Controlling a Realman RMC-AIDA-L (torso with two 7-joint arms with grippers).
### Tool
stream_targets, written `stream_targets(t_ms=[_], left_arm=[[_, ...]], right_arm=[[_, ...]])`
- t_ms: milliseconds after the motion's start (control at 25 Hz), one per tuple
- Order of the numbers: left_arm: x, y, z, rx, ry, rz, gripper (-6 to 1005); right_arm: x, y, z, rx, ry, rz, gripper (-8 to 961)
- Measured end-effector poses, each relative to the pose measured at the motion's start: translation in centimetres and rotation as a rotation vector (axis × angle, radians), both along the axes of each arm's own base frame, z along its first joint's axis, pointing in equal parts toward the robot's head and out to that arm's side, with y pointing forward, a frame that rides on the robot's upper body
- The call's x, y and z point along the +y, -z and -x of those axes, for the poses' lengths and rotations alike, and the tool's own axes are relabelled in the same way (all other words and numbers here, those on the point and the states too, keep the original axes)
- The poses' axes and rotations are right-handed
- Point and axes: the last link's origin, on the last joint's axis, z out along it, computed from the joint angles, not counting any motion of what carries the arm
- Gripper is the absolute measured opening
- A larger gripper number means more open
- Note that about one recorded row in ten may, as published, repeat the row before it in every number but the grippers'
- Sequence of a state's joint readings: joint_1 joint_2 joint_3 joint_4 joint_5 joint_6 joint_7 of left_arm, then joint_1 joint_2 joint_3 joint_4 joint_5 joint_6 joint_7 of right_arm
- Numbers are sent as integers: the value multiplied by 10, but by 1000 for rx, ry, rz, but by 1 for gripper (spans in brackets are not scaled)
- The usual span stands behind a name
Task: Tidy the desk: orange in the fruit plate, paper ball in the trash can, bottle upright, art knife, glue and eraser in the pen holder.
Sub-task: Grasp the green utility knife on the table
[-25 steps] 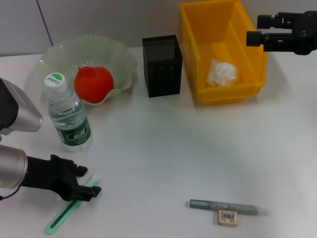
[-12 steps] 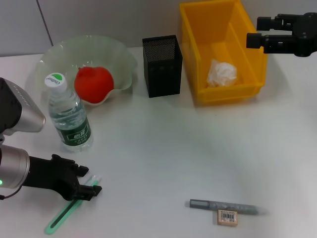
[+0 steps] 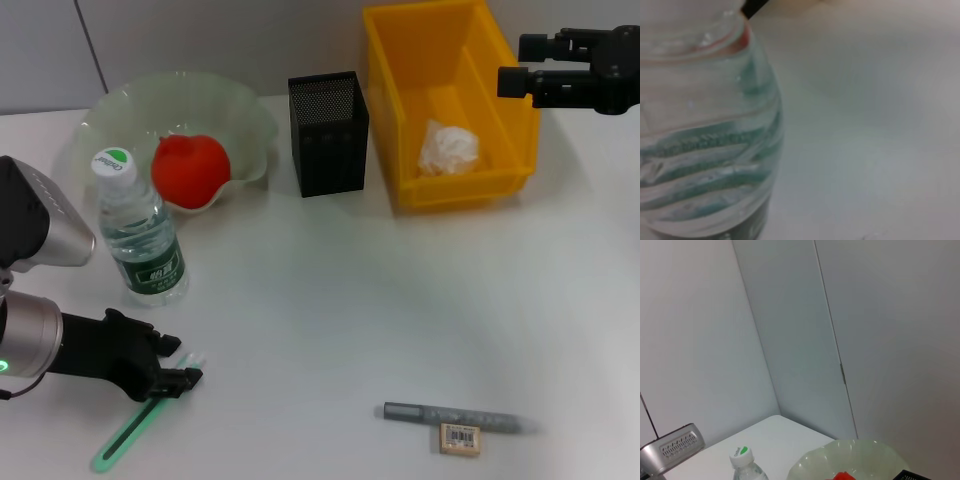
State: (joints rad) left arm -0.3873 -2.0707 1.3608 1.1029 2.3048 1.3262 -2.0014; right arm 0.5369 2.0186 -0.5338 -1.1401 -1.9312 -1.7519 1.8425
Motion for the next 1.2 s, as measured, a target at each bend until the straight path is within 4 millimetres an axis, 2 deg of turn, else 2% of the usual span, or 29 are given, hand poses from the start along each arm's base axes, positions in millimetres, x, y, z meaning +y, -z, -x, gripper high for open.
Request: stream_targets(t_ms=[160,880,1200], left_arm=[[1,2,0,1,-3,4,527],[2,4,0,4,0,16,509],[2,4,-2,6,4,27,433]], right_arm=[[0,0,0,0,0,0,755],[0,-1,1,-3,0,-4,756],[-1,-1,0,-4,1,-5,756]])
